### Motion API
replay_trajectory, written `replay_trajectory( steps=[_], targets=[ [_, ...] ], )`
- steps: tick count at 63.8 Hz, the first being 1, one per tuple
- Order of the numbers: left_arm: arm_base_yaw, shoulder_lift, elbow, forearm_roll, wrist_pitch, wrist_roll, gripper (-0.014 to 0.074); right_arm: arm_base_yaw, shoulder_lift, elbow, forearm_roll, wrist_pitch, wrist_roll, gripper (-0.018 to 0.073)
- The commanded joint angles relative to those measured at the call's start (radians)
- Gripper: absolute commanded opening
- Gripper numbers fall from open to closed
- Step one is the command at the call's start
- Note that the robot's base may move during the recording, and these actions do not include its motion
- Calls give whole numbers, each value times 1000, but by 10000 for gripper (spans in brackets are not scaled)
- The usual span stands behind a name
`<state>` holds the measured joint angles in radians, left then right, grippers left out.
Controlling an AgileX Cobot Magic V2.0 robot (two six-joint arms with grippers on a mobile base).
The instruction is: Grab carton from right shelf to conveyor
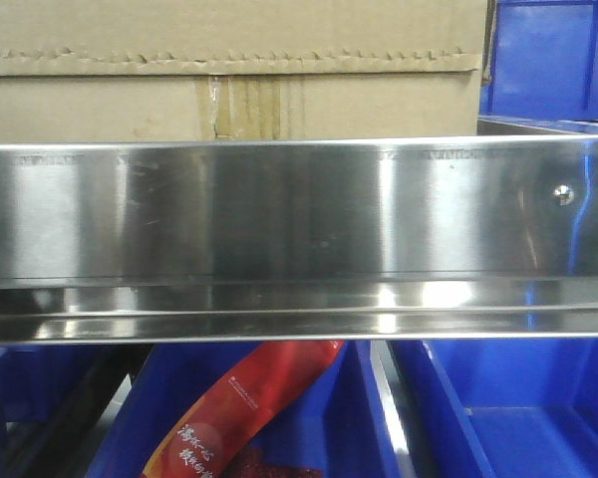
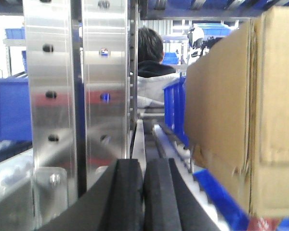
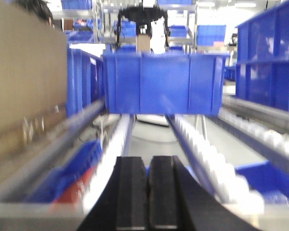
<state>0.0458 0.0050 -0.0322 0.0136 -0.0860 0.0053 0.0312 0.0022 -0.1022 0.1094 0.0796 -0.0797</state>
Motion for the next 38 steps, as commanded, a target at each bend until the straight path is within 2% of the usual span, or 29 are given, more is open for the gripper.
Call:
replay_trajectory(
  steps=[1,5,9,16,22,25,30,38],
  targets=[
    [1,-5,-92,11,17,2,15,0,-2,-107,7,70,-2,-69],
    [1,-4,-174,58,86,2,22,0,-2,-187,12,112,-2,-65],
    [1,22,-263,89,154,2,61,0,15,-258,46,145,-2,-22],
    [-1,95,-422,94,266,2,205,0,83,-363,103,187,-2,172],
    [-9,167,-528,89,336,2,336,0,146,-422,105,205,-2,361],
    [-17,206,-580,65,361,2,401,0,181,-448,105,205,-2,459],
    [-27,254,-626,42,366,2,457,0,220,-463,105,203,-2,563],
    [-34,310,-674,29,361,2,494,0,257,-470,105,201,-2,559]
  ],
)
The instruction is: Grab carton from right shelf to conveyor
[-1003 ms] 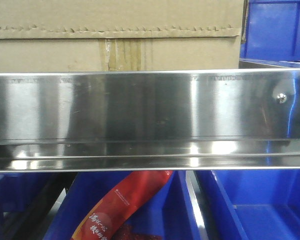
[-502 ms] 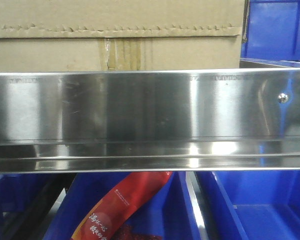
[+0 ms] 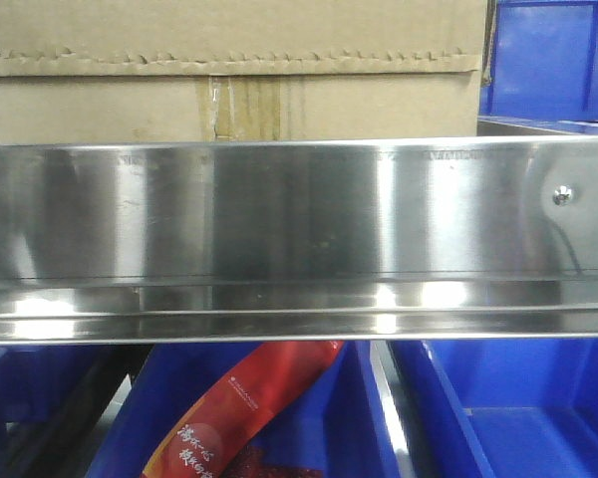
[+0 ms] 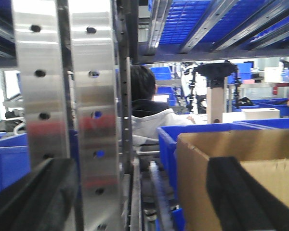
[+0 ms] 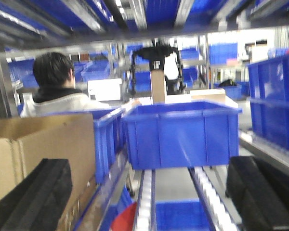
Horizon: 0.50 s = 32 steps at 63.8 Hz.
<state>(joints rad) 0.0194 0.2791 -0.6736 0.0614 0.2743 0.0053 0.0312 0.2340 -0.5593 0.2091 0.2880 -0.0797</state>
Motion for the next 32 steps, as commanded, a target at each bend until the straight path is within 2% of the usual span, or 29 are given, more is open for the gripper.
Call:
replay_trajectory(
  steps=[1,8,16,27,32],
  targets=[
    [-10,42,-36,-24,6,2,494,0,31,-16,5,-4,-2,559],
    [-66,93,-90,-37,74,2,494,2,71,-78,5,90,-2,559],
    [-184,187,-181,-37,166,22,494,14,145,-186,7,173,-33,559],
    [-375,390,-351,-35,289,44,494,102,297,-326,38,178,-71,559],
    [-431,490,-427,-35,323,44,494,160,379,-388,38,190,-71,559]
  ],
)
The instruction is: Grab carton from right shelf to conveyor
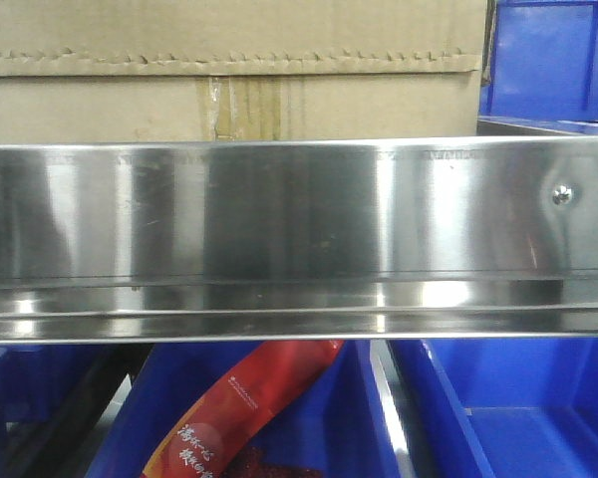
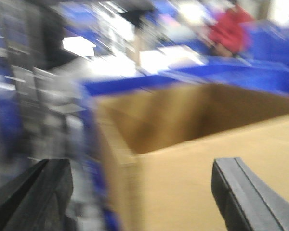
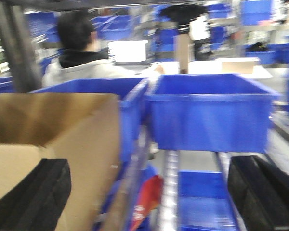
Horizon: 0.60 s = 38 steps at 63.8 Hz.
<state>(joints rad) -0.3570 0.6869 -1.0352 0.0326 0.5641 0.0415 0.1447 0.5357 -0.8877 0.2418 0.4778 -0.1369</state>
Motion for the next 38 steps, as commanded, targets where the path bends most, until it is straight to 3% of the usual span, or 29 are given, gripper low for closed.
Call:
replay_trajectory(
  steps=[1,9,18,25,38],
  targets=[
    [-62,99,-72,-6,35,8,494,56,92,-71,5,6,-14,559],
    [-79,260,-232,-2,112,-11,494,134,251,-216,5,93,-14,559],
    [-44,445,-455,74,247,-153,493,159,435,-441,5,204,-12,559],
    [-3,566,-628,122,384,-205,493,159,582,-654,5,330,-12,559],
    [110,769,-926,124,611,-228,493,159,887,-1061,-43,618,84,559]
  ],
)
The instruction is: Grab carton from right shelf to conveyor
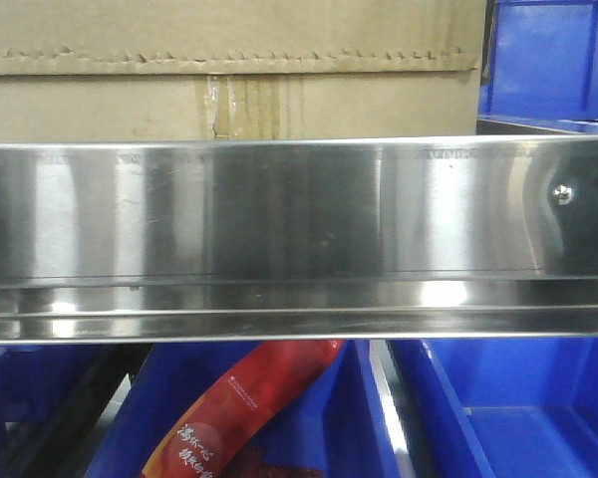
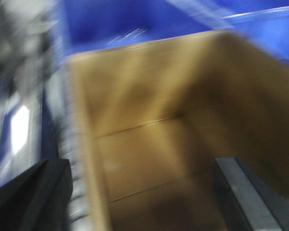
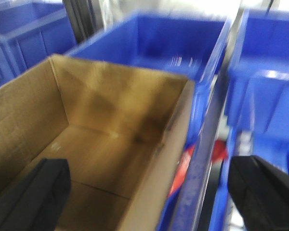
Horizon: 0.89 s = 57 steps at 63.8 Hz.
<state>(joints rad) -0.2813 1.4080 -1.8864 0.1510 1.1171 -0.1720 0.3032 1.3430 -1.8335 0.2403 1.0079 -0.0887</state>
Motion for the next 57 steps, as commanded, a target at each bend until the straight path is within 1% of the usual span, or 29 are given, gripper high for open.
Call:
replay_trajectory(
  steps=[1,7,14,20,22,36,49,57],
  targets=[
    [40,57,-91,6,68,-15,493,0,103,-145,-51,107,40,559],
    [68,112,-126,6,80,-15,493,5,203,-265,-89,182,64,559],
    [79,161,-125,4,86,-15,493,27,300,-331,-118,213,66,559],
    [79,198,-125,4,86,-15,493,38,362,-340,-126,212,73,559],
    [79,211,-125,-4,86,-15,493,38,377,-340,-126,212,89,559],
    [79,285,-125,-11,80,-15,493,38,478,-340,-126,200,89,559],
    [79,332,-125,-11,71,-15,493,38,519,-340,-126,159,89,559],
    [87,351,-125,-16,71,-15,484,38,541,-340,-126,156,89,557]
  ],
)
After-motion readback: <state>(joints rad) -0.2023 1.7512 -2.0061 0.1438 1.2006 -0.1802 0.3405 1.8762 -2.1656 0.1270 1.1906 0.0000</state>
